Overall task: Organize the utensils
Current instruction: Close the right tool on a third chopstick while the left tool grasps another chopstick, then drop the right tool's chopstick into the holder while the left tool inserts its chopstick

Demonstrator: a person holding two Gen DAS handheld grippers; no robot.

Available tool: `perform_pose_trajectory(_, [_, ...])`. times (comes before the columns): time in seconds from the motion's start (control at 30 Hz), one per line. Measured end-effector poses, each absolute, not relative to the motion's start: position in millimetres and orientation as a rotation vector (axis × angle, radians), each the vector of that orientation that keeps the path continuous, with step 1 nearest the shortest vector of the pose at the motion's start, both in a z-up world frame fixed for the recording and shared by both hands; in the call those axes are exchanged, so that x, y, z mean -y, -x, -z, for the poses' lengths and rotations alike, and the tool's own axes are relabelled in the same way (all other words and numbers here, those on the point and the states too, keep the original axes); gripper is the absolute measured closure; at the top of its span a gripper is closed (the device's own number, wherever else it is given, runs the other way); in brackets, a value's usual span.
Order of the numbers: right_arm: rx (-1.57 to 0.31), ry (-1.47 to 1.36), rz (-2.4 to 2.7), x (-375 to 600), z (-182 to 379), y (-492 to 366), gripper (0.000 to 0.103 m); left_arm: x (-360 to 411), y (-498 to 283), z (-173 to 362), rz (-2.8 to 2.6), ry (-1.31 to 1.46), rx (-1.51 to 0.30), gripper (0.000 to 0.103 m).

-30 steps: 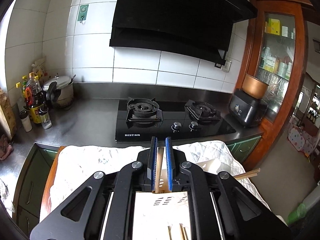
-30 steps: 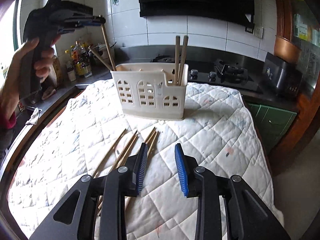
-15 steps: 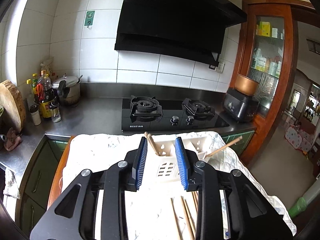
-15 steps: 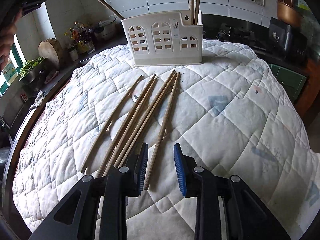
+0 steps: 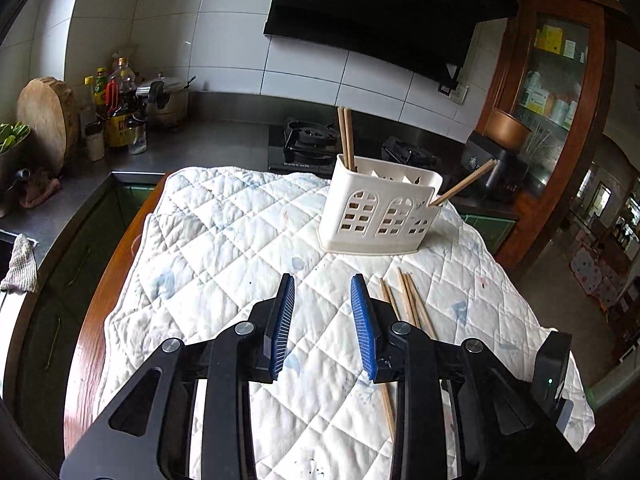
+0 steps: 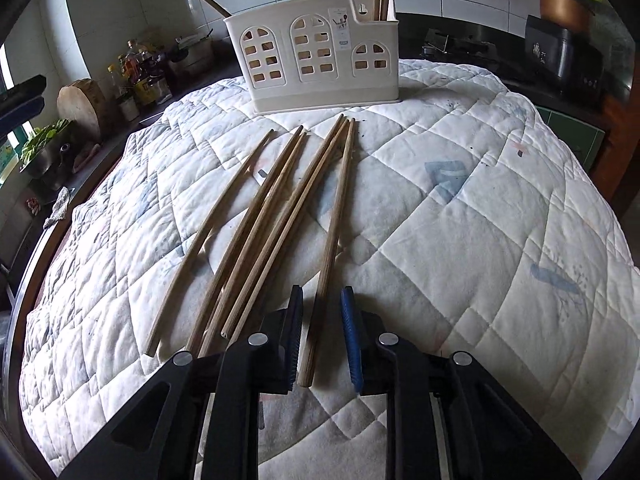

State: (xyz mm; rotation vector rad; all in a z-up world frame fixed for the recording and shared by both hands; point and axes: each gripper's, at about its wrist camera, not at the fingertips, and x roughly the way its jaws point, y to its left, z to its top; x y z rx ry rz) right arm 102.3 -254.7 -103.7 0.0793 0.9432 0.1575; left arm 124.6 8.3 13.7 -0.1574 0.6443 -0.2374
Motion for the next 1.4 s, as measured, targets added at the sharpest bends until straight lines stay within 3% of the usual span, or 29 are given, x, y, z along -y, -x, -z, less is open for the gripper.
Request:
perform_pose_trajectory(0.27, [-0.924, 0.015, -0.105, 243.0, 105.0, -102.1, 0.094, 9.5, -105.4, 35.0, 0.280, 0.189, -0.758, 0.073])
perform_pose_trajectory(0.5, [-0.891, -0.049, -0.099, 254.8, 96.7, -95.5, 0.096, 40.5, -99.9, 75.2, 0.353, 0.185, -0.874, 0.073])
perform_pose_trajectory(1.03, [-0.656, -0.064, -0.091, 280.6, 11.3, -67.2, 0.096, 85.5, -114.8, 114.0, 0.341, 0.135, -0.953, 0.077])
perform_pose_trajectory(1.27, [-0.607, -0.053, -0.097, 282.3, -12.4, -66.5, 0.096, 98.1, -121.1, 121.1, 0.298, 0.085, -0.957, 0.095])
perform_pose_trajectory(1.4, [-0.594, -0.041, -0.097, 281.7, -20.3, -67.3, 0.096, 102.2, -120.1, 118.4, 0.270, 0.033, -0.952, 0.097])
